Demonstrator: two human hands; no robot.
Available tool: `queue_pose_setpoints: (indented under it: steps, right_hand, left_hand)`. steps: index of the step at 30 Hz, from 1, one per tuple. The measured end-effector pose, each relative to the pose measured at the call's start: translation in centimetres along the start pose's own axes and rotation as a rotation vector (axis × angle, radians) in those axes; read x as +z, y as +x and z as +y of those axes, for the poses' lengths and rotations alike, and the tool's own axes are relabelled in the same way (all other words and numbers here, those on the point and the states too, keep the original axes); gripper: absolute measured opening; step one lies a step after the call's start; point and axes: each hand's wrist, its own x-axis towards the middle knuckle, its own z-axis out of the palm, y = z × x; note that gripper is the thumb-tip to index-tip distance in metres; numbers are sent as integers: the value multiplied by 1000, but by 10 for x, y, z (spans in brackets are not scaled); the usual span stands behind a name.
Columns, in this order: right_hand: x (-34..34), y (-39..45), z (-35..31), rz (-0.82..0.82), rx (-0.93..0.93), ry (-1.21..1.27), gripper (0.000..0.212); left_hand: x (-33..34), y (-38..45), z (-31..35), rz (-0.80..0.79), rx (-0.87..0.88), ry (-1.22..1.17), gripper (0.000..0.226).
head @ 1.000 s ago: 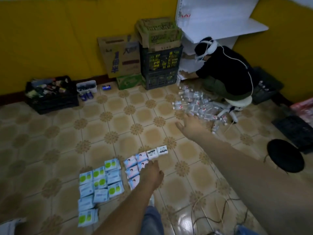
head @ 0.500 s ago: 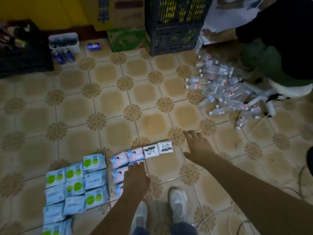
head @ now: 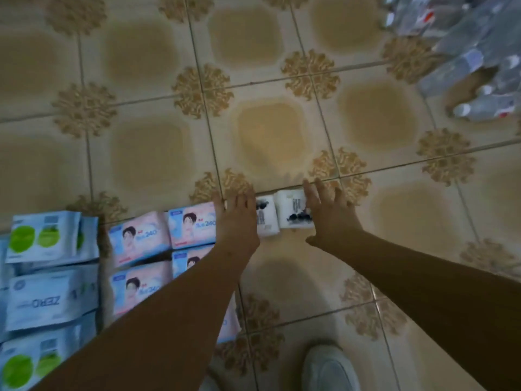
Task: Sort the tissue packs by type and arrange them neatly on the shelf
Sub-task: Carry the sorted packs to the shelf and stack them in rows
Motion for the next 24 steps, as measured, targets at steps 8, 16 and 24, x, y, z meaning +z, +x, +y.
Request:
queue_pose_setpoints:
  steps: [8,16,24]
  right_hand:
    - [-49,-33,17,-23,-98,80,86]
    - [-312,-153,77,-48,-264,139,86]
    - [-656,-375,83,191,-506,1,87]
  left_hand:
    - [-41,-39,3,11,-20,-383,83]
    - [-254,-166,-28,23,39,-823,88]
    - [-562,-362,-83,334,-116,-1080,82]
